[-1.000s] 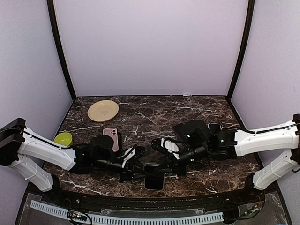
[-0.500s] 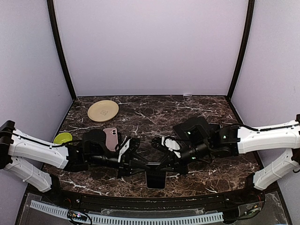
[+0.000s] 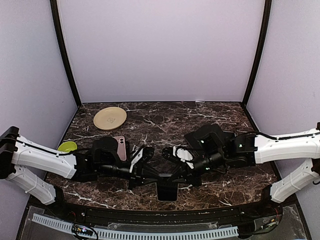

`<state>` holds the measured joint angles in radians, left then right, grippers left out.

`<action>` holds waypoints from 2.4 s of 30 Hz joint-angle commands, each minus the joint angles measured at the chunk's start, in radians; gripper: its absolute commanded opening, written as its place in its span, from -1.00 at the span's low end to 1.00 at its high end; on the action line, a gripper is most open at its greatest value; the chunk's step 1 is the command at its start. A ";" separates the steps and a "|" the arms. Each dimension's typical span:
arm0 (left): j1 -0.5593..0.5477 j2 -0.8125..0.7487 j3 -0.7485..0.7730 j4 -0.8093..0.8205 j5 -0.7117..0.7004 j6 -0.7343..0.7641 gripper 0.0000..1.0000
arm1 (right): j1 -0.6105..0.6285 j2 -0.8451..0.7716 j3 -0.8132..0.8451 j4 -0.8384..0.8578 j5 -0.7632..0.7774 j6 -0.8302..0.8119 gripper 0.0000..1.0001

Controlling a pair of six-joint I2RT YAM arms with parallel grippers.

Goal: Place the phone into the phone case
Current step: Press the phone with the phone case, then place the phone with the phone case at the center of the board.

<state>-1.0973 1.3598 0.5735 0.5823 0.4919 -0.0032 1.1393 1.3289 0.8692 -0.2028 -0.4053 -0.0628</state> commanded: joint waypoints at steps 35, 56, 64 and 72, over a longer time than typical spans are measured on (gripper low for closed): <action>-0.001 -0.283 -0.060 0.104 -0.162 -0.091 -0.90 | -0.024 -0.108 -0.068 0.219 -0.029 0.128 -1.00; 0.138 -0.273 0.170 -0.601 -0.747 -0.123 0.53 | -0.221 0.110 0.133 -0.126 0.096 0.169 -1.00; 0.284 -0.164 0.349 -0.839 -0.727 -0.061 0.58 | -0.292 0.365 0.316 -0.257 -0.029 0.154 -1.00; 0.343 -0.088 0.418 -0.797 -0.682 0.009 0.59 | -0.347 0.533 0.438 -0.325 -0.025 0.170 -0.70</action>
<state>-0.7860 1.2518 0.9562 -0.2028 -0.2142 -0.0521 0.8135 1.8057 1.2591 -0.5091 -0.4366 0.0959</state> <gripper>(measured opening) 0.796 0.104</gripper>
